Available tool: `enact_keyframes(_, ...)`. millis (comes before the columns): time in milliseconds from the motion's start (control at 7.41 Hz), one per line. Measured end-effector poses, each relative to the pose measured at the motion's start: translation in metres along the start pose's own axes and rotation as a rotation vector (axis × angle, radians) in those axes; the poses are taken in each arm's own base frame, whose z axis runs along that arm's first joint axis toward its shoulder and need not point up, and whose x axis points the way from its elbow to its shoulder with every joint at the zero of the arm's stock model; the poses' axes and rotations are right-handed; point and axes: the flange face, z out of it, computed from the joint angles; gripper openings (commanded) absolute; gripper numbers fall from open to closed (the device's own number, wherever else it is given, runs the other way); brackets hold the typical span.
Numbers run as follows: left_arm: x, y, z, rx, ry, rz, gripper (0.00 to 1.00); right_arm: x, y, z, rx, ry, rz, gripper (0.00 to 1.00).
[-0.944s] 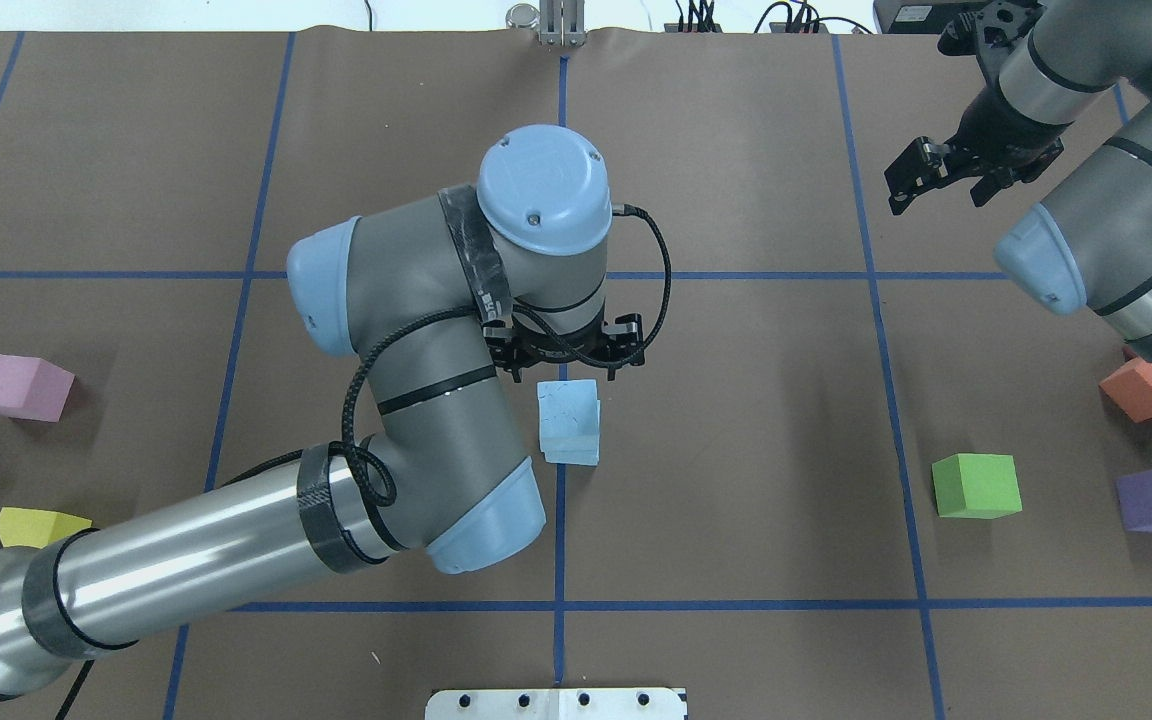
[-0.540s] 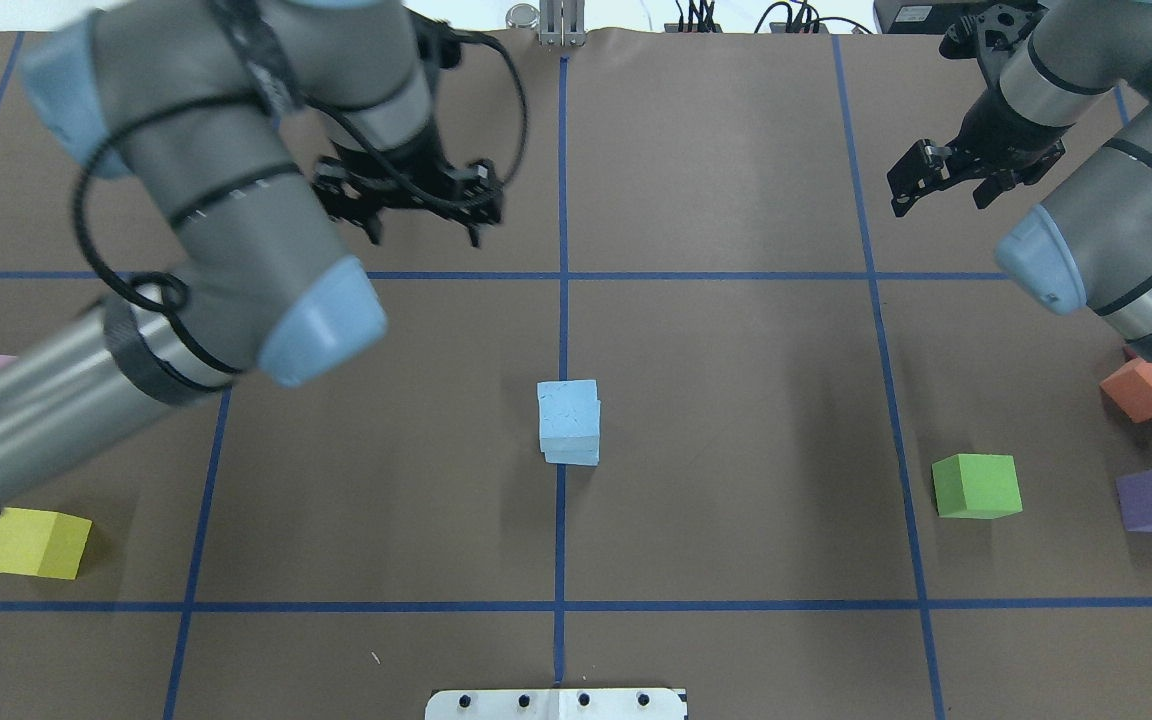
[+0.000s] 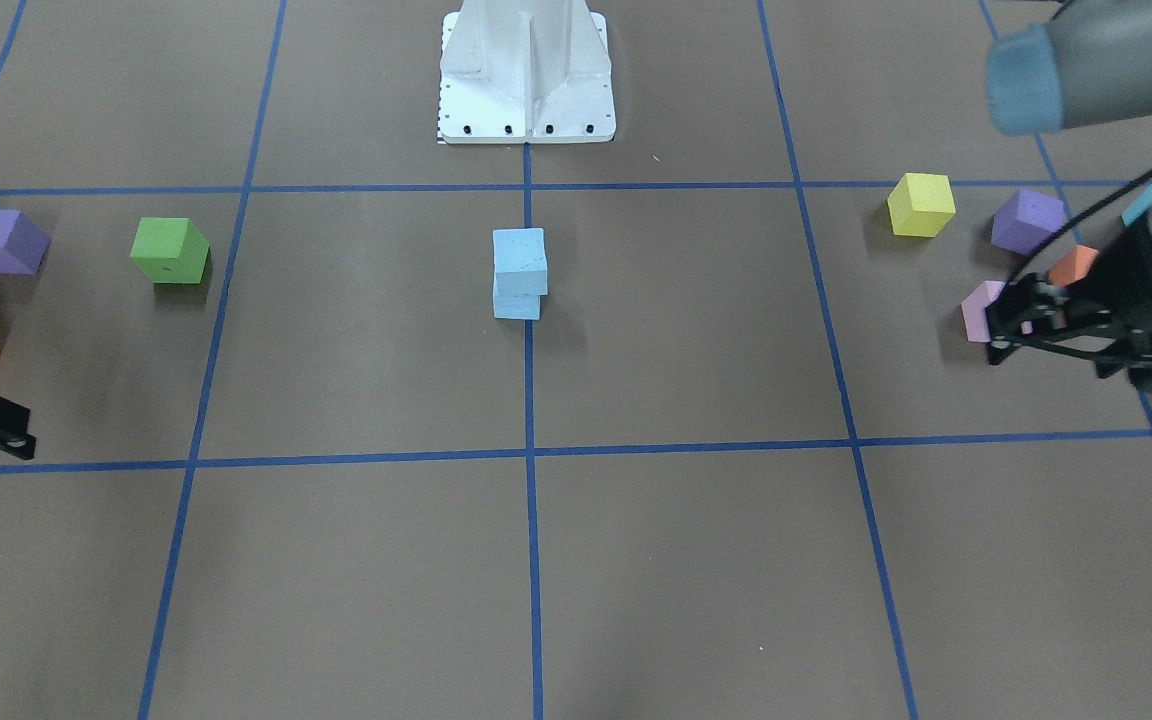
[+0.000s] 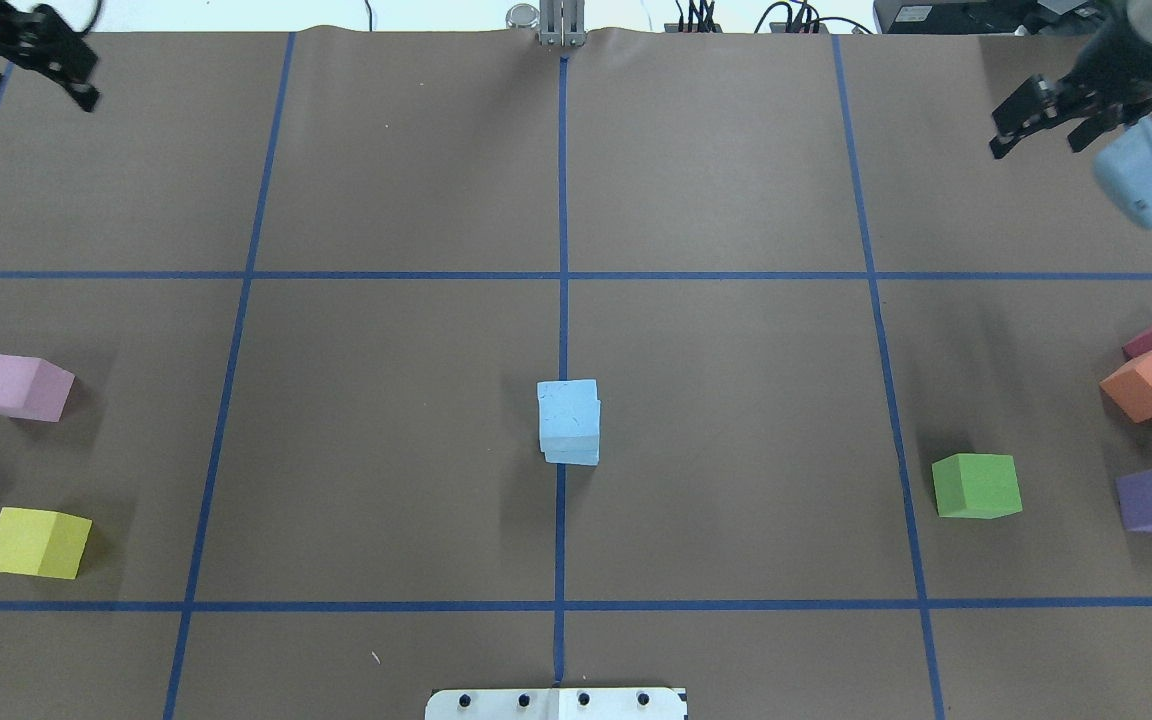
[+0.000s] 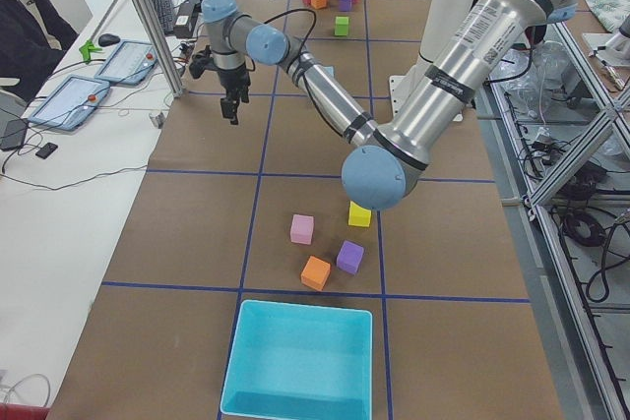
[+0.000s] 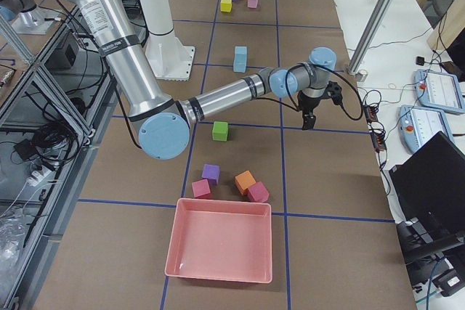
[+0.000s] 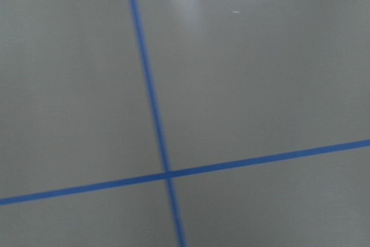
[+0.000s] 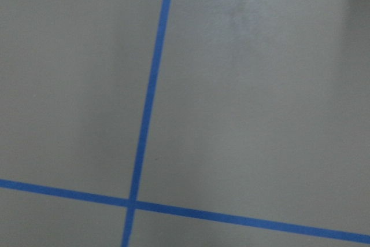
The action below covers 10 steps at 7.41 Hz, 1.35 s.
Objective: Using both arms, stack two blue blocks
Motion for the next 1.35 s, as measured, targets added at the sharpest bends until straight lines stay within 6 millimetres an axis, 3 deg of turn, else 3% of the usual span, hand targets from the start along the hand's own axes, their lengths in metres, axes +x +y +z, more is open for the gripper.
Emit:
enact_keyframes(270, -0.129, 0.013, -0.009, -0.003, -0.031, 0.003, 0.97, 0.095, -0.008, -0.028, 0.015, 0.016, -0.004, 1.0)
enact_keyframes(405, -0.182, 0.027, -0.006, 0.007, -0.036, -0.006, 0.98, 0.127, -0.007, -0.039, 0.022, 0.024, -0.003, 1.0)
enact_keyframes(675, -0.261, 0.069, 0.029, 0.043, -0.035, -0.024, 0.98, 0.152, -0.002, -0.041, 0.022, 0.035, -0.006, 1.0)
enact_keyframes(944, -0.296, 0.099, 0.057, 0.063, -0.035, -0.049, 0.98, 0.158, 0.004, -0.039, 0.034, 0.056, -0.022, 1.0)
enact_keyframes(1349, -0.312, 0.122, 0.075, 0.079, -0.035, -0.057, 0.98, 0.149, 0.0, -0.027, 0.027, 0.103, -0.055, 1.0)
